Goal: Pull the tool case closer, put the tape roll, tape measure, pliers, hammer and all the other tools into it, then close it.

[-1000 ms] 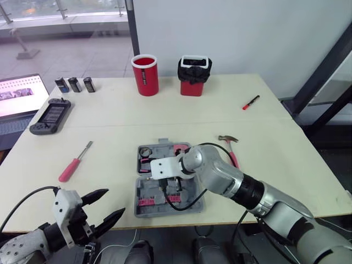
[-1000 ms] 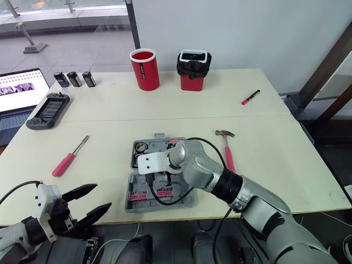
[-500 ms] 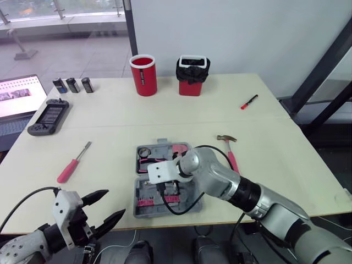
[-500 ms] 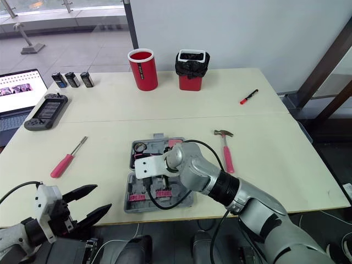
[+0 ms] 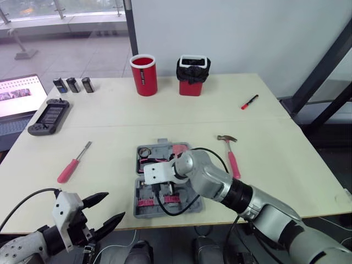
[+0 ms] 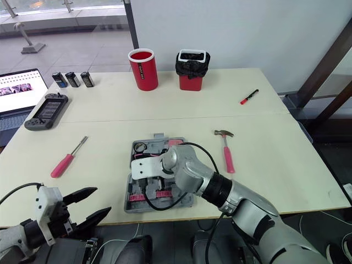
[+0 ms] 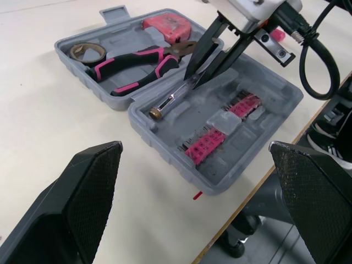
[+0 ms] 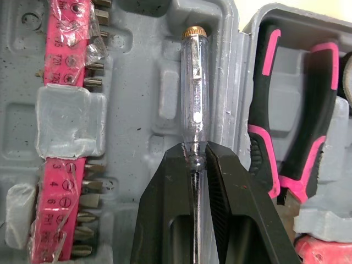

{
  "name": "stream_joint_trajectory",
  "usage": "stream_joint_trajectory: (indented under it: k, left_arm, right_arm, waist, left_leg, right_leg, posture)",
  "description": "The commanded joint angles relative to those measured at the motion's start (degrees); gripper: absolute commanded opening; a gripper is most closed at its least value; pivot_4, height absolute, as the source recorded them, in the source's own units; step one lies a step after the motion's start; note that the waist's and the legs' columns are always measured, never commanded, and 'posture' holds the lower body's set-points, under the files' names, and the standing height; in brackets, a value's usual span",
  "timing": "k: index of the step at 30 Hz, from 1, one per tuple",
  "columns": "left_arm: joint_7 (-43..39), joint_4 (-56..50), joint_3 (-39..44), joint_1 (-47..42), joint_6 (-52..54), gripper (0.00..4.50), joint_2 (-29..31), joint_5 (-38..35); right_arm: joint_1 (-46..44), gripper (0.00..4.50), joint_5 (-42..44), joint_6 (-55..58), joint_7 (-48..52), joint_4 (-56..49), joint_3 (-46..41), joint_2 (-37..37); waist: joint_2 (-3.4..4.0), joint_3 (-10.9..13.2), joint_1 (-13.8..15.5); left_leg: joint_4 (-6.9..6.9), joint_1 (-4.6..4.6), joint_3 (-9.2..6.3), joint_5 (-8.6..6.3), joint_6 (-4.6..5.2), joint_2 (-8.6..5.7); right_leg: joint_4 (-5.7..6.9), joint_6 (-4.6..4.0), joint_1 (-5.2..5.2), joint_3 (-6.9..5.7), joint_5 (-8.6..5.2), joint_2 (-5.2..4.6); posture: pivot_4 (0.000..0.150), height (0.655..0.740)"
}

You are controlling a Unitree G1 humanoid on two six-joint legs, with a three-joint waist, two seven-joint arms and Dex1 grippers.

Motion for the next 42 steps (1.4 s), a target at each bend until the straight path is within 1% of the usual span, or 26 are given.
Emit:
stream_joint_trajectory:
  k: [1,4,6,7,8,9,11,16,18,20,21,22,25,27,28,29,30,35,42]
  left_arm:
    - [-0.2,-2.0,1.9,0.7,-0.5,4.50,0.5,-0.5]
    - [-0.2,-1.9,2.0,1.0,-0.7,4.50,0.4,-0.4]
    - [-0.1,-1.8,1.9,0.9,-0.7,4.50,0.3,-0.3]
    - [-0.1,-1.7,1.9,0.9,-0.7,4.50,0.3,-0.3]
    - [-0.1,-1.7,1.8,0.8,-0.7,4.50,0.3,-0.3]
    - [-0.1,-1.5,1.6,0.7,-0.7,4.50,0.3,-0.3]
    - [-0.1,-1.4,1.3,0.4,-0.7,4.50,0.3,-0.2]
    - [-0.1,-1.3,1.0,0.1,-0.6,4.50,0.3,-0.2]
    - [-0.2,-1.1,1.0,-0.1,-0.7,4.50,0.2,-0.2]
    - [-0.2,-0.9,0.9,-0.3,-0.7,4.50,0.2,-0.2]
    - [-0.2,-0.8,0.9,-0.5,-0.7,4.50,0.2,-0.2]
    - [-0.2,-0.5,0.8,-0.8,-0.7,4.50,0.3,-0.1]
    - [-0.3,0.0,0.5,-1.4,-0.7,4.50,0.3,0.0]
    - [-0.4,0.3,0.4,-1.8,-0.7,4.50,0.3,0.2]
    - [-0.3,0.3,0.2,-1.9,-0.7,4.50,0.3,0.2]
    - [-0.3,0.4,0.1,-2.1,-0.7,4.50,0.3,0.3]
    - [-0.3,0.4,0.0,-2.2,-0.7,4.50,0.2,0.4]
    - [-0.5,0.4,0.1,-2.1,-0.7,4.50,0.3,0.5]
    - [-1.1,0.6,0.9,-2.2,-0.8,4.50,0.7,0.1]
  right_arm:
    - [-0.4,0.05,-0.6,-1.0,-0.5,-0.2,-0.4,0.8]
    - [-0.3,0.05,-0.8,-1.5,-1.2,-0.1,-0.8,0.9]
    - [-0.3,0.96,-0.9,-1.8,-1.5,-0.2,-1.0,0.9]
    - [-0.3,1.30,-0.8,-1.9,-1.5,-0.3,-1.1,0.8]
    - [-0.3,1.75,-0.8,-1.9,-1.3,-0.5,-1.1,0.8]
    - [-0.5,2.30,-1.1,-2.1,-1.2,-1.0,-1.1,0.4]
    - [-0.6,3.17,-0.7,-1.8,-0.1,-3.0,-1.8,-0.6]
    - [-0.2,3.17,3.7,-0.2,4.4,-9.8,-5.9,-3.2]
    - [1.5,3.17,7.8,-3.3,3.6,-11.5,-11.0,-3.1]
    - [4.8,3.17,12.3,-8.9,0.4,-11.7,-16.6,-1.8]
    - [5.7,3.17,12.4,-11.2,-0.2,-11.3,-17.2,-2.6]
    - [6.4,3.17,14.2,-11.1,1.8,-10.5,-17.7,-3.2]
    - [7.1,2.36,18.3,-7.6,5.5,-8.8,-18.4,-3.8]
    - [7.6,1.28,18.8,-10.1,5.2,-8.0,-18.1,-4.0]
    - [8.1,0.84,18.7,-11.5,4.6,-7.2,-17.7,-3.8]
    - [8.4,0.27,18.7,-12.5,4.2,-6.5,-17.4,-3.6]
    - [8.7,0.02,18.9,-12.9,3.9,-5.8,-17.2,-3.3]
    - [9.8,0.02,18.6,-14.5,1.9,-1.8,-16.5,-1.7]
    - [10.7,0.02,17.7,-16.2,-2.4,1.1,-16.9,0.0]
  waist:
    - [0.00,0.0,0.0]
    - [0.00,0.0,0.0]
    - [0.00,0.0,0.0]
    - [0.00,0.0,0.0]
    - [0.00,0.0,0.0]
    - [0.00,0.0,0.0]
    - [0.00,0.0,0.0]
    - [0.00,0.0,0.1]
    - [0.00,0.0,0.0]
    - [-0.01,0.0,0.1]
    - [-0.01,0.0,0.0]
    - [-0.01,0.0,0.0]
    - [-0.01,0.0,0.0]
    - [-0.01,0.0,0.1]
    - [-0.01,0.0,0.0]
    - [-0.01,0.0,0.0]
    - [-0.01,0.0,0.0]
    - [-0.01,0.0,0.0]
    - [-0.01,0.0,0.0]
  left_leg:
    - [0.00,0.00,0.00,0.00,0.00,0.00]
    - [0.00,0.00,0.00,0.00,0.00,0.00]
    - [0.00,0.00,0.00,0.00,0.00,0.00]
    - [-0.01,0.00,0.00,0.00,0.00,0.00]
    - [-0.01,0.00,0.00,0.00,0.00,0.00]
    - [0.00,0.00,0.00,0.00,0.00,0.00]
    - [0.02,0.00,0.00,0.00,0.00,0.00]
    - [-0.01,-0.03,0.00,0.00,-0.01,-0.01]
    - [-0.04,-0.02,0.00,0.00,-0.01,0.00]
    - [-0.05,-0.03,0.00,0.00,-0.01,0.00]
    - [-0.04,-0.03,0.00,0.00,-0.01,0.00]
    - [-0.04,-0.03,0.00,0.00,-0.01,0.00]
    - [0.01,-0.02,0.00,0.00,-0.01,0.00]
    - [0.02,-0.02,0.00,0.00,0.00,0.00]
    - [0.02,-0.02,0.00,0.00,0.00,0.00]
    - [0.01,-0.02,0.00,0.00,0.00,0.00]
    - [-0.01,-0.01,0.00,0.00,0.00,0.00]
    - [-0.02,-0.02,0.00,0.00,0.00,0.00]
    - [0.00,-0.01,0.00,0.00,0.00,0.00]
  right_leg:
    - [0.00,0.00,0.00,0.00,0.00,0.00]
    - [0.00,0.00,0.00,0.00,0.00,0.00]
    - [0.00,0.00,-0.01,0.00,0.00,0.00]
    - [0.00,0.00,-0.01,0.00,0.00,0.00]
    - [0.00,0.00,-0.02,0.00,0.00,0.00]
    - [0.01,-0.01,-0.02,0.00,0.00,0.00]
    - [0.00,-0.02,-0.02,0.00,0.01,0.00]
    - [-0.04,-0.01,-0.03,0.00,0.00,-0.03]
    - [-0.04,-0.01,-0.03,-0.01,0.00,-0.02]
    - [-0.05,-0.01,-0.01,-0.01,0.00,-0.01]
    - [-0.05,0.00,-0.02,-0.01,0.00,-0.01]
    - [-0.06,-0.01,-0.01,-0.01,0.00,-0.01]
    - [-0.06,-0.01,0.02,0.00,0.00,-0.02]
    - [-0.05,-0.02,0.04,0.00,0.01,-0.02]
    - [-0.04,-0.02,0.03,0.00,0.01,-0.02]
    - [-0.04,-0.02,0.02,0.00,0.01,-0.01]
    - [-0.04,-0.02,0.02,0.00,0.01,0.00]
    - [-0.05,-0.01,0.02,0.00,0.00,0.00]
    - [-0.04,-0.01,0.02,0.00,0.01,0.00]
  posture:
    - [0.150,0.7400]
    - [0.150,0.7400]
    - [0.150,0.7400]
    - [0.150,0.7400]
    - [0.150,0.7400]
    - [0.150,0.7400]
    - [0.150,0.7400]
    - [0.150,0.7400]
    - [0.150,0.7400]
    - [0.150,0.7400]
    - [0.150,0.7400]
    - [0.150,0.7400]
    - [0.150,0.7400]
    - [0.150,0.7400]
    - [0.150,0.7400]
    - [0.150,0.7400]
    - [0.150,0.7400]
    - [0.150,0.7400]
    - [0.150,0.7400]
